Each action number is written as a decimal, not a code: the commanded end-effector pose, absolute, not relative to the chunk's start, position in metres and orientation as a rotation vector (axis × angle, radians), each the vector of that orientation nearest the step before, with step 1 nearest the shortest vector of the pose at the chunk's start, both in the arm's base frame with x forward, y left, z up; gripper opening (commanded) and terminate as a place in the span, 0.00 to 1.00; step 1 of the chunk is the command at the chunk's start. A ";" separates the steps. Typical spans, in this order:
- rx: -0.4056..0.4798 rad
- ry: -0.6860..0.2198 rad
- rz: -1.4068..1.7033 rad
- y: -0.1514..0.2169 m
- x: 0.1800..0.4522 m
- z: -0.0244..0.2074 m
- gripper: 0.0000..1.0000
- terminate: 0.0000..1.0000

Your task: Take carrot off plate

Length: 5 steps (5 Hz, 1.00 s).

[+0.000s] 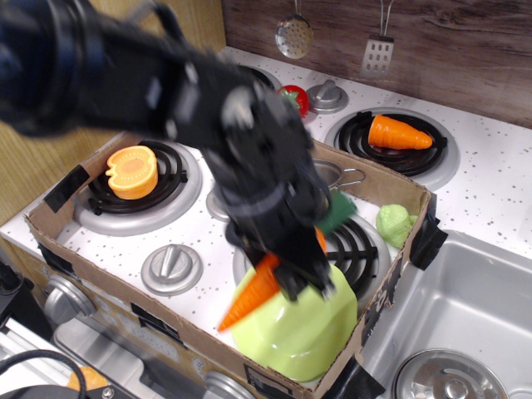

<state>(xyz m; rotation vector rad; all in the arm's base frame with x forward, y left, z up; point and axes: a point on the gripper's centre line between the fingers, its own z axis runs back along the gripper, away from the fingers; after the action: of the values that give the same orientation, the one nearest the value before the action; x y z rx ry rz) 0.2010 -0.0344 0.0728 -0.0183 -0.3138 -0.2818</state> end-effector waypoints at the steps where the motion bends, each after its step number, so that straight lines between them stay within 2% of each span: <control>1: 0.067 -0.380 -0.375 0.019 0.224 0.095 0.00 0.00; 2: 0.088 -0.392 -0.439 0.043 0.231 0.090 0.00 0.00; 3: 0.153 -0.405 -0.554 0.064 0.234 0.084 0.00 0.00; 5: 0.215 -0.429 -0.630 0.105 0.215 0.064 0.00 0.00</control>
<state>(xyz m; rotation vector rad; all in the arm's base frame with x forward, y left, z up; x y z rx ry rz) 0.2073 0.1020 0.0553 0.1937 -0.4191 -0.6291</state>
